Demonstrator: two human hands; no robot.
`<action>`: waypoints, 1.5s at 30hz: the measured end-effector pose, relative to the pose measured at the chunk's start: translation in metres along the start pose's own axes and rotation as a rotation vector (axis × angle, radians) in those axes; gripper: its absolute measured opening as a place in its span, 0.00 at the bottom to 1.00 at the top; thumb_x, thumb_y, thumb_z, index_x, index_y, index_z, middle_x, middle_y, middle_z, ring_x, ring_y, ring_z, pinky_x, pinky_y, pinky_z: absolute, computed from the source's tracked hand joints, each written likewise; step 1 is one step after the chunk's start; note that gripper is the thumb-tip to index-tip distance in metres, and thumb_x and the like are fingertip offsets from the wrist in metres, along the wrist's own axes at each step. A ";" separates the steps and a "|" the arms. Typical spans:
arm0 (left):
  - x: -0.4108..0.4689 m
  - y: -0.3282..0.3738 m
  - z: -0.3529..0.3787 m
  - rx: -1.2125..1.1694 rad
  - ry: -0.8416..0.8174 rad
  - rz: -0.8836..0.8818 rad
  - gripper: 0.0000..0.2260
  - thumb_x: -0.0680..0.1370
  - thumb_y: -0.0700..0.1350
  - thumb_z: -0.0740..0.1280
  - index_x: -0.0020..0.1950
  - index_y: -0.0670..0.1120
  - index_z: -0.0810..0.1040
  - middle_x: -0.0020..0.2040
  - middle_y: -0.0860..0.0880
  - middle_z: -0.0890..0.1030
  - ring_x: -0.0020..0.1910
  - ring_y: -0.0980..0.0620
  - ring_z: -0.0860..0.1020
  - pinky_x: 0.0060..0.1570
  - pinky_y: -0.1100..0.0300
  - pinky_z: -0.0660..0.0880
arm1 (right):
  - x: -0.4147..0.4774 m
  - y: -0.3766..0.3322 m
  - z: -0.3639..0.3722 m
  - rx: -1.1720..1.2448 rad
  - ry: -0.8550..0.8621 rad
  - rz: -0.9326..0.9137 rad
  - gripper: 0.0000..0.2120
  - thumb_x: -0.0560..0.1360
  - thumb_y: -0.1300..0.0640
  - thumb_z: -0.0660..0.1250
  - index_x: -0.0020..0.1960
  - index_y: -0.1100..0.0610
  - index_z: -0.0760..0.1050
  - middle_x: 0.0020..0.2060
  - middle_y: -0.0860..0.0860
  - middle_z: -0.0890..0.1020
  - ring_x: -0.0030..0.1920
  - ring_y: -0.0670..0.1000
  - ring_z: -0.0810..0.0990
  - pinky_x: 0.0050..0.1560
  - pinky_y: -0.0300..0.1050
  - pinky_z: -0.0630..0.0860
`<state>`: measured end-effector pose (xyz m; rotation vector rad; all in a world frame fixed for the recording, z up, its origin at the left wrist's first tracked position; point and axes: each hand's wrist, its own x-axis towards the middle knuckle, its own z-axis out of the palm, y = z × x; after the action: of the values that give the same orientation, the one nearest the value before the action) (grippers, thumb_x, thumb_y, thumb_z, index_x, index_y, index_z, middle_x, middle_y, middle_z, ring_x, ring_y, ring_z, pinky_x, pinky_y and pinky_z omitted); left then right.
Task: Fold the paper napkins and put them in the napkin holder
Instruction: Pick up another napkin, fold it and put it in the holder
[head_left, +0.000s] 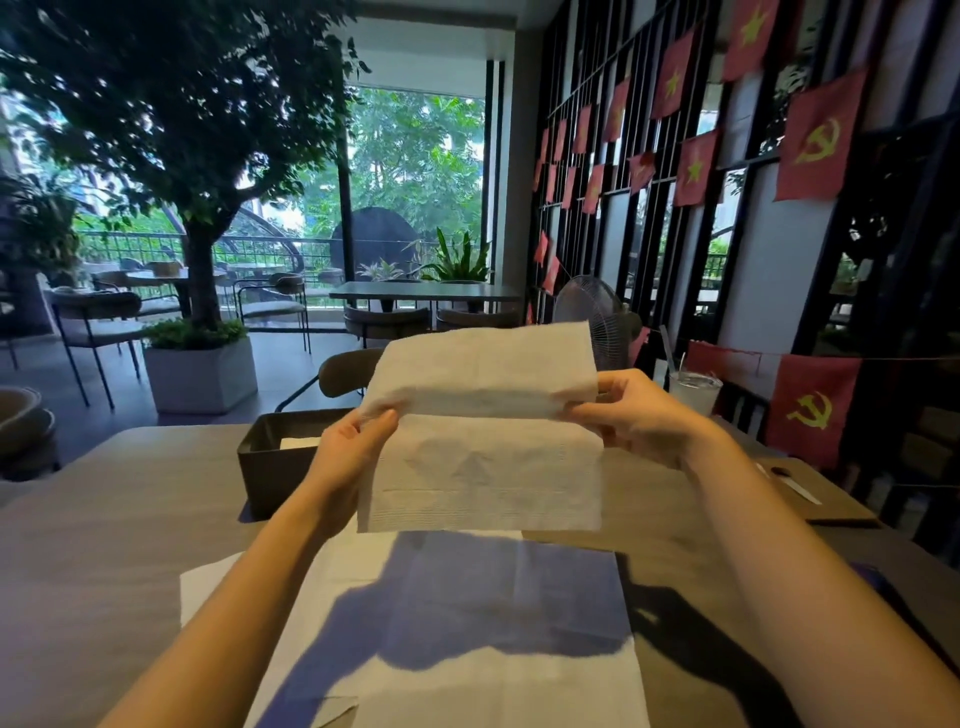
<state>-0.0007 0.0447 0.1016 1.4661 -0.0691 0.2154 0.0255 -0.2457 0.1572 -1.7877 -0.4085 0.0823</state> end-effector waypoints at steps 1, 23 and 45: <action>-0.001 0.003 -0.002 -0.002 -0.019 0.006 0.05 0.77 0.46 0.63 0.51 0.50 0.77 0.48 0.44 0.81 0.46 0.45 0.80 0.45 0.49 0.77 | 0.001 0.001 0.000 0.025 0.000 -0.010 0.10 0.74 0.70 0.67 0.51 0.59 0.83 0.42 0.57 0.86 0.43 0.52 0.83 0.44 0.43 0.81; 0.002 0.045 -0.031 -0.265 -0.240 -0.018 0.37 0.75 0.66 0.46 0.36 0.44 0.86 0.43 0.45 0.86 0.49 0.42 0.77 0.50 0.45 0.72 | -0.021 -0.030 0.010 -0.427 -0.026 -0.443 0.23 0.69 0.74 0.54 0.37 0.53 0.83 0.51 0.44 0.78 0.51 0.43 0.77 0.47 0.32 0.77; 0.016 0.030 -0.014 0.752 -0.275 0.163 0.40 0.55 0.66 0.75 0.65 0.59 0.69 0.61 0.53 0.74 0.53 0.55 0.76 0.47 0.65 0.73 | 0.001 -0.042 0.022 -0.137 -0.021 -0.272 0.09 0.70 0.69 0.73 0.48 0.61 0.83 0.37 0.49 0.85 0.36 0.41 0.83 0.37 0.33 0.78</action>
<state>0.0080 0.0626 0.1328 2.2375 -0.3621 0.1771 0.0106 -0.2164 0.1914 -1.8503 -0.6819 -0.1207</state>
